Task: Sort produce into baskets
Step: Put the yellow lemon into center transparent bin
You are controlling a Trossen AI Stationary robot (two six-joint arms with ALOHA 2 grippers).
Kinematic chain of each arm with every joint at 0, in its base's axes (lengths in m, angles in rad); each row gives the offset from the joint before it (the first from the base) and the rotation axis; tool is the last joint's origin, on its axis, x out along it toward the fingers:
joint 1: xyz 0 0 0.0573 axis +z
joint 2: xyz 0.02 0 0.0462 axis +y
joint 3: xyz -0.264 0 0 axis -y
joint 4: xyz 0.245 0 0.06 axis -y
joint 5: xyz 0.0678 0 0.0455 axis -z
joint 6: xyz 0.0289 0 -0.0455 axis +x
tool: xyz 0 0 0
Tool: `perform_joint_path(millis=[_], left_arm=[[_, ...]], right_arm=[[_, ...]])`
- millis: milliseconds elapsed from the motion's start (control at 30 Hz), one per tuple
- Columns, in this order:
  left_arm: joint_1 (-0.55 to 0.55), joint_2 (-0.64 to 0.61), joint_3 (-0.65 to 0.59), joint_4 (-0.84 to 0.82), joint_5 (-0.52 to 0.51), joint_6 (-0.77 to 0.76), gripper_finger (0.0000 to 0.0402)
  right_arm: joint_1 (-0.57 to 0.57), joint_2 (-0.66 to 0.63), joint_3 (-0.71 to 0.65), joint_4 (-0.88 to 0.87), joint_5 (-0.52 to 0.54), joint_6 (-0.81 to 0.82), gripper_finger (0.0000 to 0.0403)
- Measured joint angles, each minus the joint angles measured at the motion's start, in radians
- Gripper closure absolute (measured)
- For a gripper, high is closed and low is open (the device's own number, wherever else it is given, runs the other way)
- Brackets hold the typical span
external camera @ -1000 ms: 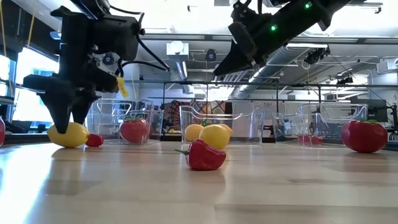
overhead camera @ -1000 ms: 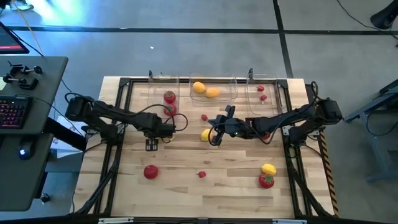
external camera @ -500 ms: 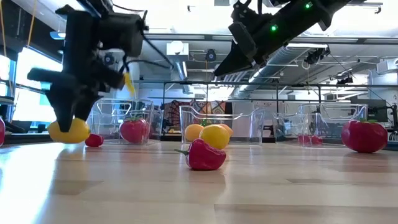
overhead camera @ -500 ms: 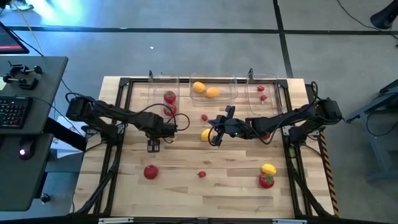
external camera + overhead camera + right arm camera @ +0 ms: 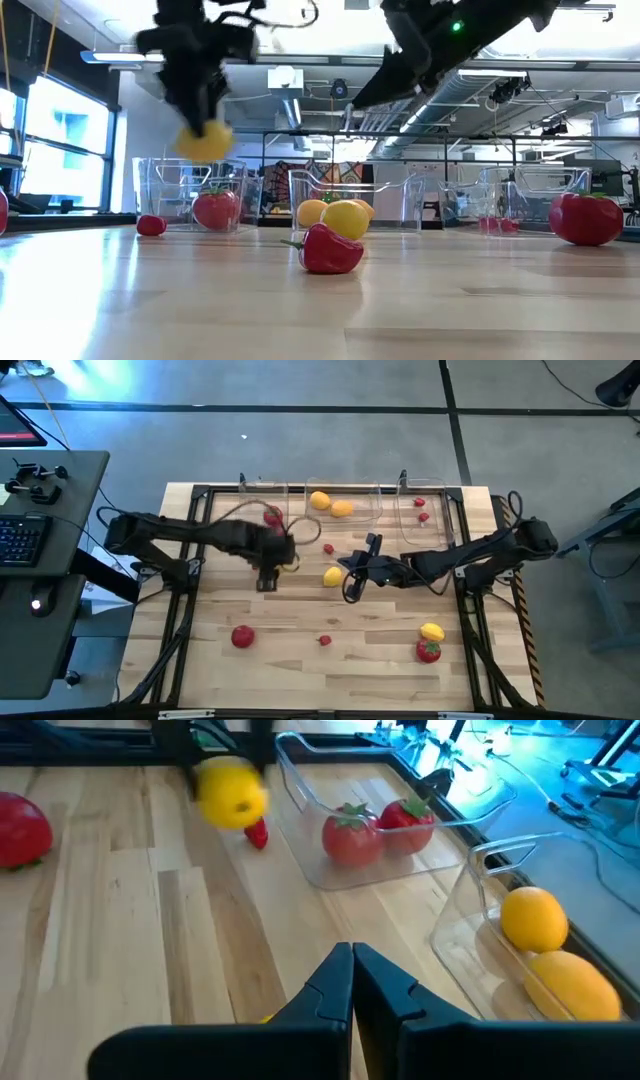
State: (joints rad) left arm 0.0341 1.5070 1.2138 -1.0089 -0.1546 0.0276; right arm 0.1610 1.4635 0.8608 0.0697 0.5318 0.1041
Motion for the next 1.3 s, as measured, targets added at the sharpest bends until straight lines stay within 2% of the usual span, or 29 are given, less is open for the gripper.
perform_joint_path(millis=[167,300,567,933,1133,1300], left_arm=[[0.098,0.001,0.078,0.114,-0.016,0.102,0.0219],[0.191,0.033,0.12,0.212,-0.017,0.172,0.0219],[0.335,0.223,0.252,0.372,0.017,0.287,0.022],[0.45,0.507,0.511,0.28,0.117,0.392,0.022],[0.476,0.574,0.542,0.205,0.128,0.422,0.022],[0.486,0.595,0.543,0.189,0.185,0.422,0.022]], right_arm=[[0.046,-0.04,0.0,-0.063,0.109,0.017,0.0403],[0.065,-0.052,0.0,-0.089,0.148,0.028,0.0403],[0.065,-0.052,0.0,-0.089,0.153,0.027,0.0403],[0.066,-0.052,0.0,-0.098,0.154,0.027,0.0403],[0.066,-0.052,0.0,-0.105,0.154,0.027,0.0403],[0.066,-0.052,0.0,-0.105,0.155,0.027,0.0403]])
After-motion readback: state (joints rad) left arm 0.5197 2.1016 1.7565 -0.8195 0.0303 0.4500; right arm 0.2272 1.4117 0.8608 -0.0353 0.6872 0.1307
